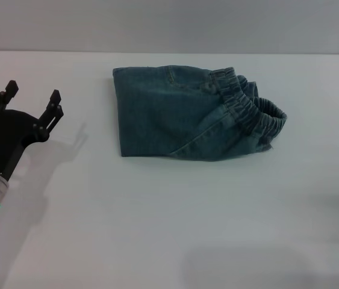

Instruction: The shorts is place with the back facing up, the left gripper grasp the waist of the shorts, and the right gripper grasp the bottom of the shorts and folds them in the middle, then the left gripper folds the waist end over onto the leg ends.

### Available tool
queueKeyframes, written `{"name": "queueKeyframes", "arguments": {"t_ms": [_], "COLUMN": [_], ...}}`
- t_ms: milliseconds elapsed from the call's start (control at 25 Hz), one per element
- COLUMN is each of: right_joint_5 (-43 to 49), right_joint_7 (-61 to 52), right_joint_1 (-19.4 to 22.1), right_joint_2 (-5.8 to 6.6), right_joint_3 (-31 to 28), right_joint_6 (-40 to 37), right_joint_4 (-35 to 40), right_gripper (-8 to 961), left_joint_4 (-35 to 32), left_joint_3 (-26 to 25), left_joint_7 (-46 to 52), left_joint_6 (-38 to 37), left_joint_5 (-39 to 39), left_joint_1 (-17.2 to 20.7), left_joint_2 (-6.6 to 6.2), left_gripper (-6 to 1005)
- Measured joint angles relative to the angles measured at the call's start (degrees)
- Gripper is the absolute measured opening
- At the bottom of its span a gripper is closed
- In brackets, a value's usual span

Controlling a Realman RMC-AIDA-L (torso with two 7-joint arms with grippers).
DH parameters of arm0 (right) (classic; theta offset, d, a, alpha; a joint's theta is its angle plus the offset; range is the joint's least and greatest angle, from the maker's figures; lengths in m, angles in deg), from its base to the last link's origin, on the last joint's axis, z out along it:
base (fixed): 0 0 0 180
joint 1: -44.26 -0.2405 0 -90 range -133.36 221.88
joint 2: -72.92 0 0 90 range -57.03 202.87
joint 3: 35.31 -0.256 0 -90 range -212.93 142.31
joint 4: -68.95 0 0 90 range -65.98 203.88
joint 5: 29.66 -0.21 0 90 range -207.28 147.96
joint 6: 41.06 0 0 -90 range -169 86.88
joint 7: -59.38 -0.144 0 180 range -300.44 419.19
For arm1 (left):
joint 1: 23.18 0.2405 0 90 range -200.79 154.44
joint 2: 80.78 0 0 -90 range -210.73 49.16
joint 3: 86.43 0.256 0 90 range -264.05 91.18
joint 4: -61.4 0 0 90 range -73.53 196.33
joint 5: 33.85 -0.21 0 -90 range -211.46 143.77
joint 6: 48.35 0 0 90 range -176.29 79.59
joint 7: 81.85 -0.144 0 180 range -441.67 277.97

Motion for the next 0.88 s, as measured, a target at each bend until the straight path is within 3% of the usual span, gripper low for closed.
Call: {"name": "queueKeyframes", "arguments": {"t_ms": [600,880], "right_joint_5": [-0.1,-0.1], "right_joint_7": [0.0,0.0], "right_joint_1": [-0.5,-0.7], "right_joint_2": [-0.01,-0.03], "right_joint_3": [0.6,0.1], "right_joint_6": [0.0,-0.2], "right_joint_4": [0.4,0.4], "right_gripper": [609,609], "left_joint_4": [0.0,0.0], "left_joint_3": [-0.5,-3.3], "left_joint_7": [0.4,0.6], "left_joint_6": [-1.2,-1.3], "left_joint_5": [0.2,0.5], "left_joint_1": [1.0,1.5], "left_joint_2": [0.0,-0.04], "left_gripper": [837,838]}}
